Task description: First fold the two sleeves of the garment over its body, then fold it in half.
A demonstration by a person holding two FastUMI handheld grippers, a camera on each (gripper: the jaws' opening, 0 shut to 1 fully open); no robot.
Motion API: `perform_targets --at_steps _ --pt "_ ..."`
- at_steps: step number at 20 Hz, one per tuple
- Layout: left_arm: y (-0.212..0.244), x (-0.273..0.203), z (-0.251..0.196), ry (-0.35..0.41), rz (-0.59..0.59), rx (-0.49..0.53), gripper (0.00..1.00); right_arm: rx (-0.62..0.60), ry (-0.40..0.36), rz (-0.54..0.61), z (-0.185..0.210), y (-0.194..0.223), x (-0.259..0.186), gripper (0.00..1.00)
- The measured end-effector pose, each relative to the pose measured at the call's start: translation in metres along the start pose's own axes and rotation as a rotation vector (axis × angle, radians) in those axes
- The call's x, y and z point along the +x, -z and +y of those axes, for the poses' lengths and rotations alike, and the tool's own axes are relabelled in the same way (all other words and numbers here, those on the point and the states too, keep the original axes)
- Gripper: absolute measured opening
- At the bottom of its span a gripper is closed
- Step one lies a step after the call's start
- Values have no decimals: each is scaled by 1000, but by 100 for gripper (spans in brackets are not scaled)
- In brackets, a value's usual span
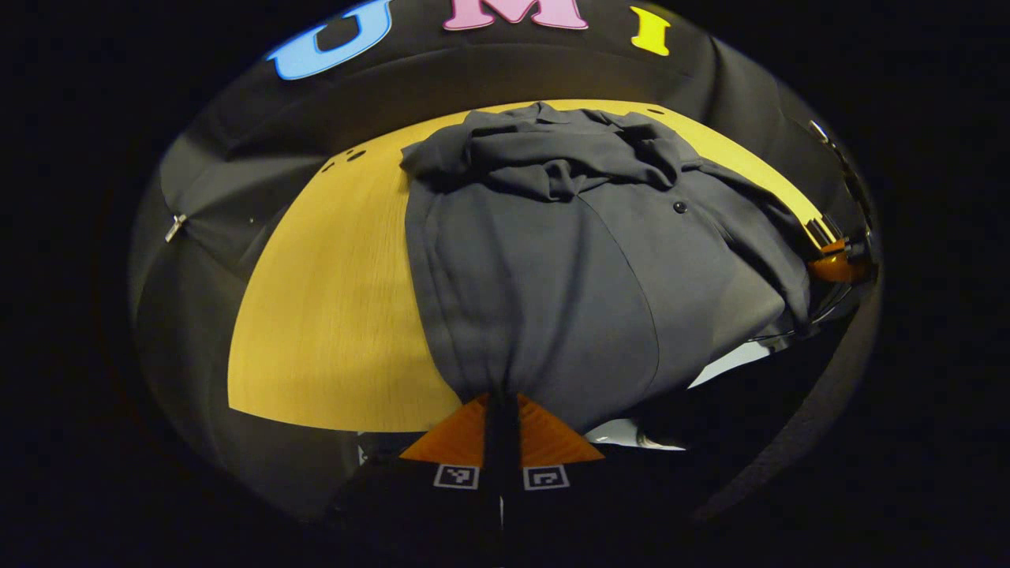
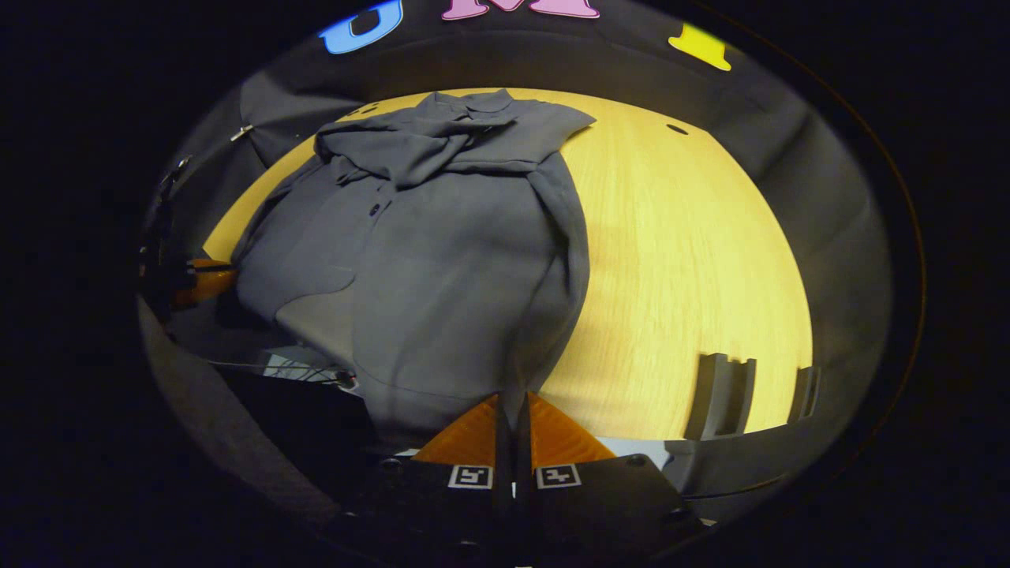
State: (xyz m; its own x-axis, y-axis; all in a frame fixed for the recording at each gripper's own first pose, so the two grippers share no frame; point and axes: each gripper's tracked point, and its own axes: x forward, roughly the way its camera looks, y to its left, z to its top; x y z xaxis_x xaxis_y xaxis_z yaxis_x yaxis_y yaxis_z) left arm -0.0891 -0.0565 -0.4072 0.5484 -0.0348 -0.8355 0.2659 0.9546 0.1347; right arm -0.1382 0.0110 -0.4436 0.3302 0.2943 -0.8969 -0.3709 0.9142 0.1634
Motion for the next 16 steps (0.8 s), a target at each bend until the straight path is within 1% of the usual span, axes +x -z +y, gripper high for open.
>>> perform_targets --at_steps 2,6,10,13,15,16 --pt "-6 -6 3 20 -1 -51 6 42 -22 -8 0 -3 -3 6" --pt "-40 -33 23 26 -69 -154 5 124 -62 -81 -1 -23 -22 5" --pt "-88 -63 43 19 -181 -207 5 186 -125 -199 4 -64 -52 6" --pt "-122 -78 61 20 -243 -242 5 198 -148 -296 4 -105 -73 5" --pt "-134 -79 69 20 -269 -235 5 199 -159 -335 6 -124 -80 5" --pt "-128 -76 66 34 -254 -230 5 196 -160 -336 7 -128 -80 5"
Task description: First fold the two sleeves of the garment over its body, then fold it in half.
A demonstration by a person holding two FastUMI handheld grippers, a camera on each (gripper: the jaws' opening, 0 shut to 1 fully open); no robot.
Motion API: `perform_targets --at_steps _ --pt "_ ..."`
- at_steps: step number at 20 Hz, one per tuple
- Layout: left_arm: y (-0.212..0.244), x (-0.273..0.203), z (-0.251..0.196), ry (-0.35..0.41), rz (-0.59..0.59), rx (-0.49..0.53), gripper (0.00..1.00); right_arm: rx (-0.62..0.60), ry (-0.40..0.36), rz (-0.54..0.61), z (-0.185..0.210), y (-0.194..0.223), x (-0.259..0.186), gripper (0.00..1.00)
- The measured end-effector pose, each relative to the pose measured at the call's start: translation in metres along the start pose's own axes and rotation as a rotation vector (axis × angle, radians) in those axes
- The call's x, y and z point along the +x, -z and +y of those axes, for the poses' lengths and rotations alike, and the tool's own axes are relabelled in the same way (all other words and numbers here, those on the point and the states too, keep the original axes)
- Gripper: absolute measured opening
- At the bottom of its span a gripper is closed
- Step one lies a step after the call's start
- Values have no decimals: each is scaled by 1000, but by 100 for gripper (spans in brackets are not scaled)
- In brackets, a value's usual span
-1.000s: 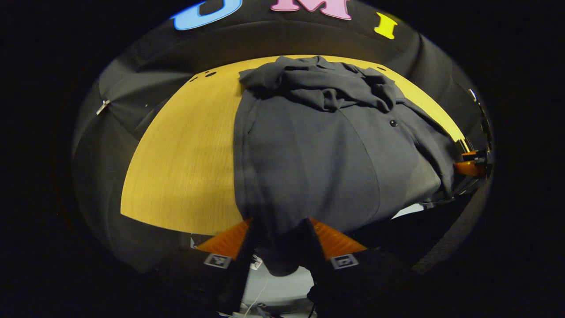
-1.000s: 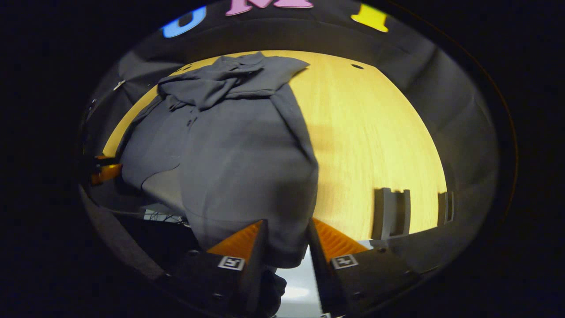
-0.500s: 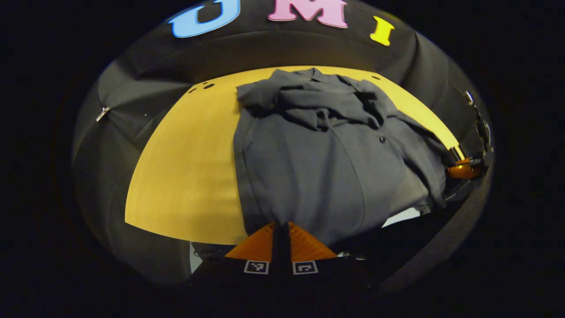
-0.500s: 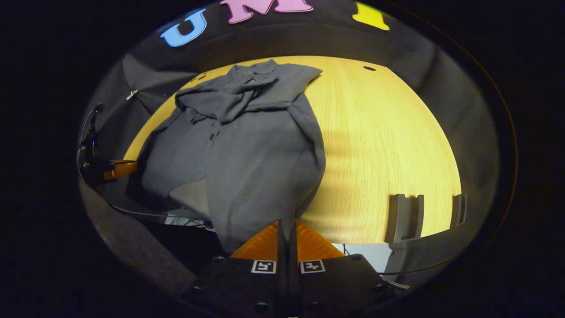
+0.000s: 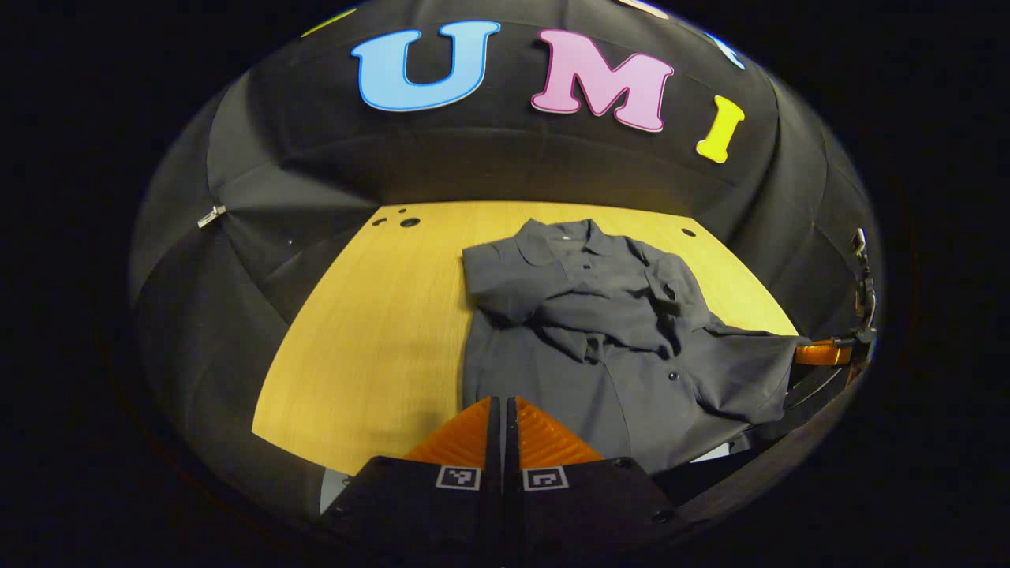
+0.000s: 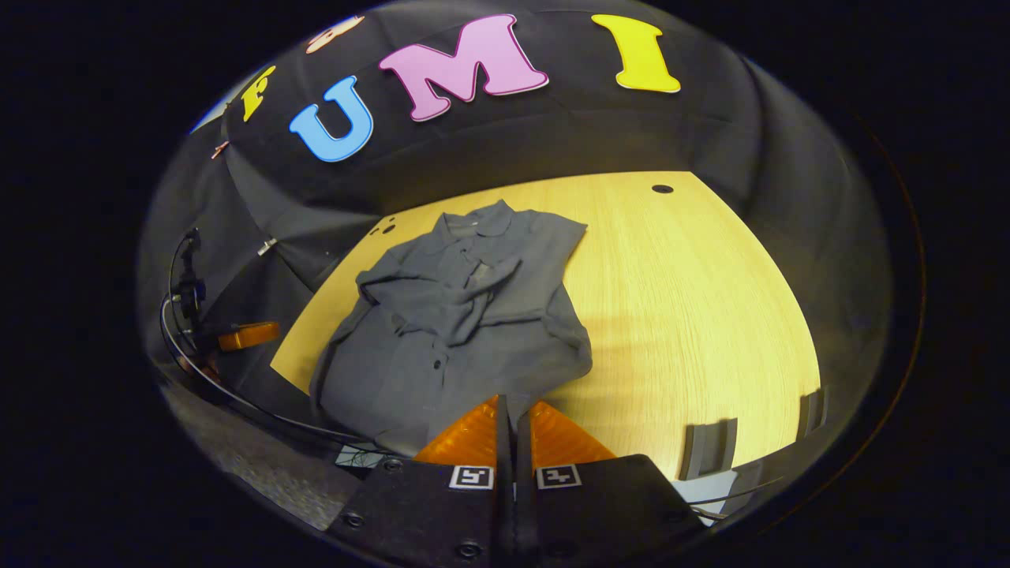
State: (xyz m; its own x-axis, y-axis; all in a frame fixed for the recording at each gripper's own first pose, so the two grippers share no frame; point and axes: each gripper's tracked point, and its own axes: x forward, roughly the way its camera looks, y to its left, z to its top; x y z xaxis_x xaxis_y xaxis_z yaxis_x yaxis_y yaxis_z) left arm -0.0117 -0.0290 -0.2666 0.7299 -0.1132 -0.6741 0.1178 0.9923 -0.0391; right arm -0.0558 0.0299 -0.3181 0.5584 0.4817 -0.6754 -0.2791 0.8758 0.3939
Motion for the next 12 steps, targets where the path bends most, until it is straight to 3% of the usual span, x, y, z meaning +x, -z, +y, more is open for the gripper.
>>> perform_targets --at_steps 4,9,12 --pt "85 13 -4 35 212 0 5 6 7 27 4 10 6 5" --pt "155 19 6 -18 361 5 87 15 22 48 0 18 5 5" --pt "173 29 12 -50 410 11 89 21 28 53 -1 19 4 5"
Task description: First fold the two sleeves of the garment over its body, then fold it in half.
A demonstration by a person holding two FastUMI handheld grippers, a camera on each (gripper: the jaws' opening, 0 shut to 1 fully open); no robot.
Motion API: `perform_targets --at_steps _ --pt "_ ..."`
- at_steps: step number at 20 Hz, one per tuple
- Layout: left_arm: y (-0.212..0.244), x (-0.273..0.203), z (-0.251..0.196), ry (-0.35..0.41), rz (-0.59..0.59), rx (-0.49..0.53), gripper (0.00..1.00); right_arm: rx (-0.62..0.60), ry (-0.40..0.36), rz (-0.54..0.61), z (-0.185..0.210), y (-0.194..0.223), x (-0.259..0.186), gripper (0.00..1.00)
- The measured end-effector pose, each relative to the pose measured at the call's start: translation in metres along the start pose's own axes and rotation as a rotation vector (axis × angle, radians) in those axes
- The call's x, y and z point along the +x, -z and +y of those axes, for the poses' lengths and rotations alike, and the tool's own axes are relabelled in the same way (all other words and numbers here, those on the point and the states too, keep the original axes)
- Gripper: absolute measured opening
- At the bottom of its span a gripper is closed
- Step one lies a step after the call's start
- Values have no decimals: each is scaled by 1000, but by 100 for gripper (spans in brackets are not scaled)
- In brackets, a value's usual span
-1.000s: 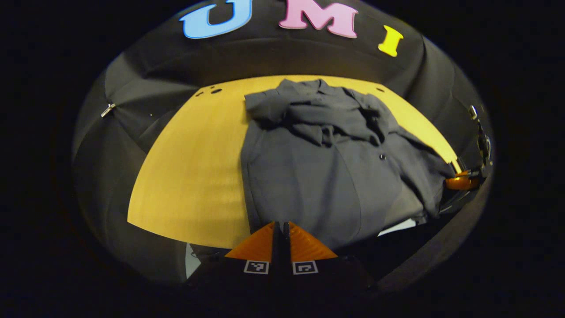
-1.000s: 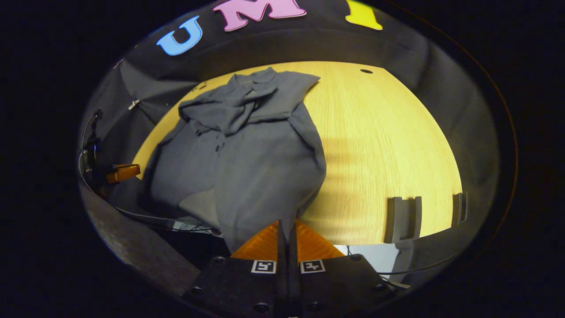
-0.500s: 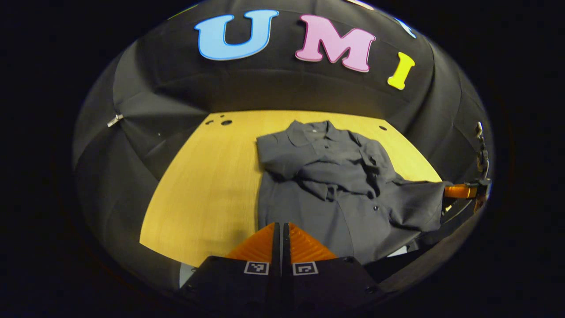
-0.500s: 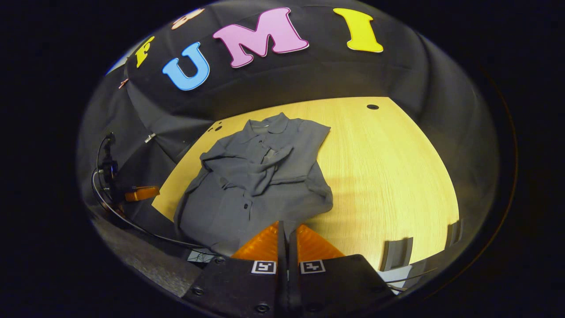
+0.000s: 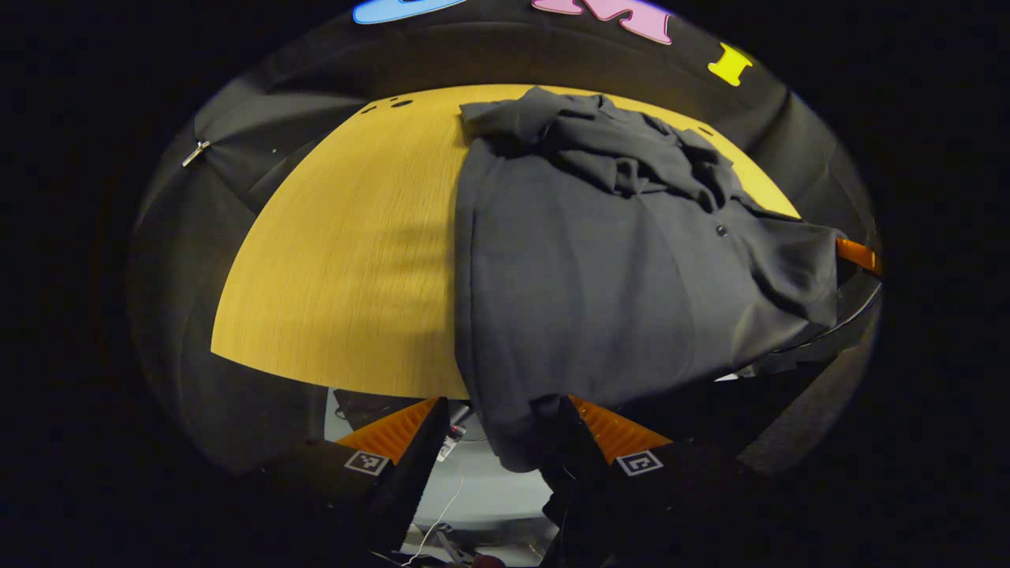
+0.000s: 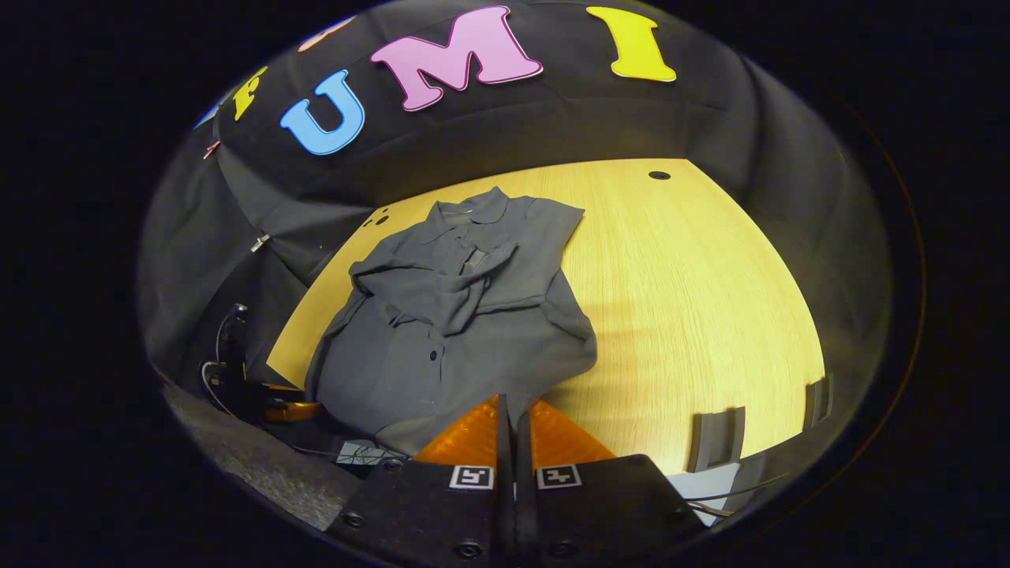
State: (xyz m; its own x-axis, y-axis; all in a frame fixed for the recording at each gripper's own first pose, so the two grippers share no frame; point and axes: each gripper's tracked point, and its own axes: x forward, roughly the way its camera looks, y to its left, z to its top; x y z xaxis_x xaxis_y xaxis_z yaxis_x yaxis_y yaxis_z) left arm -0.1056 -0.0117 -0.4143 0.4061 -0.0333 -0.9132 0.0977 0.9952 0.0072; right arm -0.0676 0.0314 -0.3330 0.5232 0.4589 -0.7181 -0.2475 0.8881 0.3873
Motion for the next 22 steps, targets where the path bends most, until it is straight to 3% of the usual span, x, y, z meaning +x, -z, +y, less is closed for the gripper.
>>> perform_targets --at_steps 3,5,6,9,11,14,19,22 --pt "2 4 1 -41 1 46 88 3 4 8 0 3 0 5" --pt "8 9 6 -122 15 102 89 9 5 12 0 5 0 5" --pt "18 16 5 -147 61 134 68 8 6 17 0 6 0 5" --pt "10 23 -13 -109 48 124 6 13 9 20 -1 6 -1 5" --pt "10 15 -28 0 37 81 5 21 14 15 -3 5 -1 5" --pt "0 -15 -32 102 -1 24 5 25 9 5 -3 3 -2 5" --pt "-65 -68 -34 186 -145 -120 5 24 -17 -35 1 -11 -7 5" --pt "-120 -93 -39 207 -253 -130 5 20 -30 -85 2 -33 -10 5"
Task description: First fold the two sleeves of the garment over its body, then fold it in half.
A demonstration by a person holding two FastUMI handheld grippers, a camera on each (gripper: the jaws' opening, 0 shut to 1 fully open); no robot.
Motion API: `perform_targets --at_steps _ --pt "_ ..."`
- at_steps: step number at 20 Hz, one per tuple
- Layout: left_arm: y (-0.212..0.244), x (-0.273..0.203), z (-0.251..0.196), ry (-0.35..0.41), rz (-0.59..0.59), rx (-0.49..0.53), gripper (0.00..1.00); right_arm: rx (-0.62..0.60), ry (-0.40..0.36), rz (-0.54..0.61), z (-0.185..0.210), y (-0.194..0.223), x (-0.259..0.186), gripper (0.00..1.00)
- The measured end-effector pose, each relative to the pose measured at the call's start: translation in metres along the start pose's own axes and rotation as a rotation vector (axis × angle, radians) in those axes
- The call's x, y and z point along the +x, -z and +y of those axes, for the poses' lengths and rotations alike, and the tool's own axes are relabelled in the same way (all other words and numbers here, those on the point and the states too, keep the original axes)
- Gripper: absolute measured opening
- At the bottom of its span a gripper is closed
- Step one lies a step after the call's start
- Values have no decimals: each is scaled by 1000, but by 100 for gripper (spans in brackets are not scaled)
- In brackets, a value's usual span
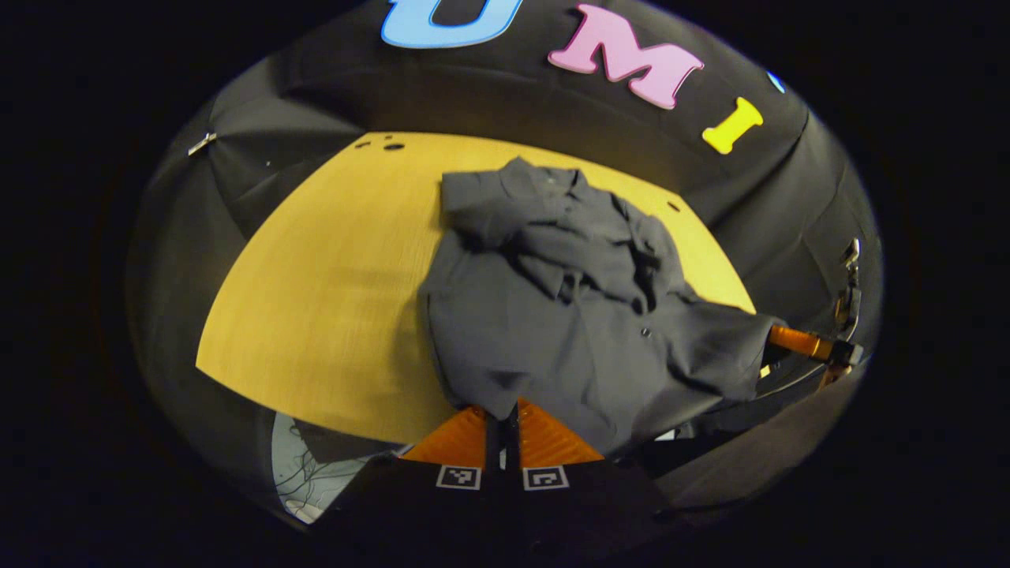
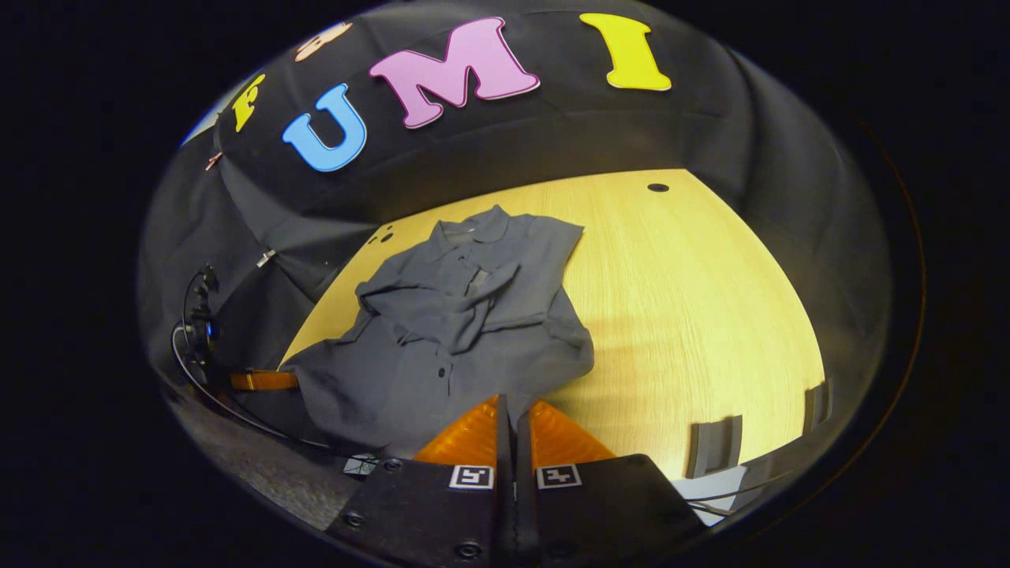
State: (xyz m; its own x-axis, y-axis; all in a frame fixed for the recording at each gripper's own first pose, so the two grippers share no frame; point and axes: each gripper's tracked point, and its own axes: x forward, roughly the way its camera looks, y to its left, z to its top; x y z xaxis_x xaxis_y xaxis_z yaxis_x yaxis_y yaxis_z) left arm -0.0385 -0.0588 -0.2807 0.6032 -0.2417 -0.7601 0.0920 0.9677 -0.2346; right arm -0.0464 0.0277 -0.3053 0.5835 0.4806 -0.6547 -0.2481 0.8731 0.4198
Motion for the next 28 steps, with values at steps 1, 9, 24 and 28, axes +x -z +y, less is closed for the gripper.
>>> perform_targets --at_steps 1,9,24,28 --pt "-16 -3 -4 7 -33 5 5 0 -5 -17 1 -9 -1 5" --pt "-144 -12 0 8 -247 -1 5 20 -23 -199 -4 -107 4 5" --pt "-258 112 41 -60 -288 -91 5 -10 49 -248 -39 -205 132 5" --pt "-250 170 73 -127 -224 -149 5 -35 81 -186 -59 -197 188 5"
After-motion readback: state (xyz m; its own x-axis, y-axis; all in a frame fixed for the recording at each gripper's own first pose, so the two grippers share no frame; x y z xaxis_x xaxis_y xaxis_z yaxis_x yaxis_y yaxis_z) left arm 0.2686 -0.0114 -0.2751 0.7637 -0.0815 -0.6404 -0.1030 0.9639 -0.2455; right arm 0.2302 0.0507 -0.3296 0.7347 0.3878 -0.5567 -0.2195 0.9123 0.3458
